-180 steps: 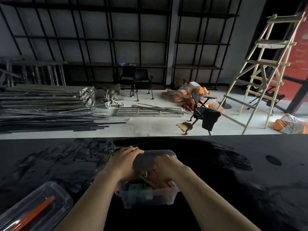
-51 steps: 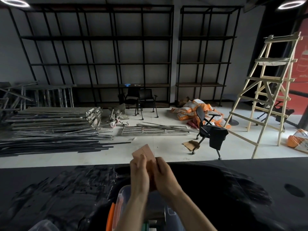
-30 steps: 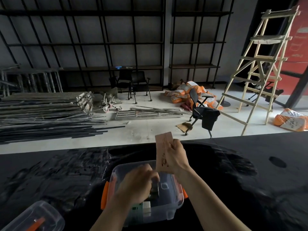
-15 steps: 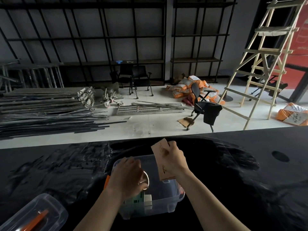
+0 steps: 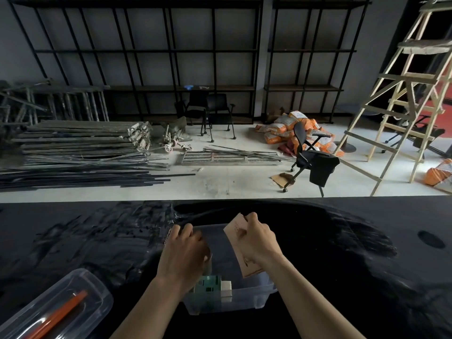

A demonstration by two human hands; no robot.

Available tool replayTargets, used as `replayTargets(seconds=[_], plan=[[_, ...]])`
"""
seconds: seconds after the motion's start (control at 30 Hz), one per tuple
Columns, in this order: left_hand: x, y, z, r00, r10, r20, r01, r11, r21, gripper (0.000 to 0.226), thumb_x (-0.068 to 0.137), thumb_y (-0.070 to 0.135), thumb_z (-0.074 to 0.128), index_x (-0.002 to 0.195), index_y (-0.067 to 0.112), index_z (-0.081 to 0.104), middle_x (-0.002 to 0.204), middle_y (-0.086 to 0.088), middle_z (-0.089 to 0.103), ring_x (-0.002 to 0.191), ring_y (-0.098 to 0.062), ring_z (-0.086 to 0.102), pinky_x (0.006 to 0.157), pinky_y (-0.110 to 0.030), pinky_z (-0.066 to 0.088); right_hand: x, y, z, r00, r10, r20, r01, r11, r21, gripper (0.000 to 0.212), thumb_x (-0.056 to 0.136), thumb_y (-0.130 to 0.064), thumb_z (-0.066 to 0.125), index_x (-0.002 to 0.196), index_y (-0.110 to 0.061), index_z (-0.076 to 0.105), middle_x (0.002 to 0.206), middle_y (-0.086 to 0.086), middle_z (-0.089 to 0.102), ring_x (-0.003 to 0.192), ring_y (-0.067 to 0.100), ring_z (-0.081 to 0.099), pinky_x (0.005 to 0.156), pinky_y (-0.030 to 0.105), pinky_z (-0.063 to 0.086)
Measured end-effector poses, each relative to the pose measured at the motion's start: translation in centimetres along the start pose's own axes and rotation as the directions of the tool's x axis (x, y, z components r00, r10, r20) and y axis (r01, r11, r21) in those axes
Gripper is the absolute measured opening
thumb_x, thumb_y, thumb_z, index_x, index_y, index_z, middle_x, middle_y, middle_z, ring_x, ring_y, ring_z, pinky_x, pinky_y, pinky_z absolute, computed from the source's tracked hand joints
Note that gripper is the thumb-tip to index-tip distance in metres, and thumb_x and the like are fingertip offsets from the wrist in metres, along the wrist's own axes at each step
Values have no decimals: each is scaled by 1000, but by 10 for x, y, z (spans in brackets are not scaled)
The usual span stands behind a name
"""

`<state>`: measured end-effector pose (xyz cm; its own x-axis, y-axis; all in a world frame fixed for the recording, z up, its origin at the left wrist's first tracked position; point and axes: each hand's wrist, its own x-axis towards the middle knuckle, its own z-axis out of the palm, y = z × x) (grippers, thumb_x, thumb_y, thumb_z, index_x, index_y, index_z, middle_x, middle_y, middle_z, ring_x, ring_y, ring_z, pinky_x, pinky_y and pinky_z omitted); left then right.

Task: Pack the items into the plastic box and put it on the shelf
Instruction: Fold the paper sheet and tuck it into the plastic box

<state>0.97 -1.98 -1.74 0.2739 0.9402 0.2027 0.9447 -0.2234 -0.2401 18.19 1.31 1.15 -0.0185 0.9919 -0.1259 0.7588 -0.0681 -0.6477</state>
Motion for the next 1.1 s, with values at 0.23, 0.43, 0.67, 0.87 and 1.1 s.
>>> replayTargets(seconds=[0.23, 0.43, 0.67, 0.87, 1.1], plan=[[0, 3, -2, 1000, -17, 20, 20, 988, -151, 24, 88, 46, 52, 87, 25, 65, 81, 5, 74, 90, -24, 62, 82, -40, 38, -1, 2, 4, 997, 63, 32, -64, 998, 16, 35, 96, -25, 46, 126, -7, 45, 105, 6, 57, 88, 22, 57, 62, 29, 46], [26, 30, -7, 911, -258, 320, 410, 519, -750, 47, 85, 49, 59, 123, 31, 39, 86, 3, 74, 78, -16, 71, 74, -37, 55, -1, 2, 5, 961, 228, 156, -254, 951, 175, 71, 83, -37, 51, 145, -7, 36, 140, 16, 48, 121, 31, 54, 96, 41, 51], [33, 58, 15, 844, -234, 483, 480, -73, -874, 55, 77, 8, 70, 120, 12, 36, 81, -15, 68, 63, -29, 65, 62, -45, 58, -7, 8, -13, 998, 55, 11, -55, 998, 9, 38, 88, -28, 52, 118, -6, 55, 113, 13, 63, 101, 32, 63, 76, 35, 51], [30, 57, 16, 797, -170, 580, 600, 109, -793, 39, 88, 14, 68, 117, 6, 44, 103, -10, 71, 90, -21, 70, 71, -34, 61, -1, 26, -29, 889, -177, -421, 98, 975, -202, 33, 92, -32, 57, 124, -23, 62, 114, -1, 64, 100, 23, 62, 69, 30, 43], [51, 61, 21, 705, -181, 685, 687, 413, -598, 35, 87, 12, 56, 121, 9, 49, 104, -11, 62, 93, -26, 65, 82, -45, 60, 8, 120, -12, 919, -1, -394, -69, 984, -165, 48, 97, -51, 37, 134, -28, 57, 132, 4, 61, 117, 27, 58, 91, 39, 49]])
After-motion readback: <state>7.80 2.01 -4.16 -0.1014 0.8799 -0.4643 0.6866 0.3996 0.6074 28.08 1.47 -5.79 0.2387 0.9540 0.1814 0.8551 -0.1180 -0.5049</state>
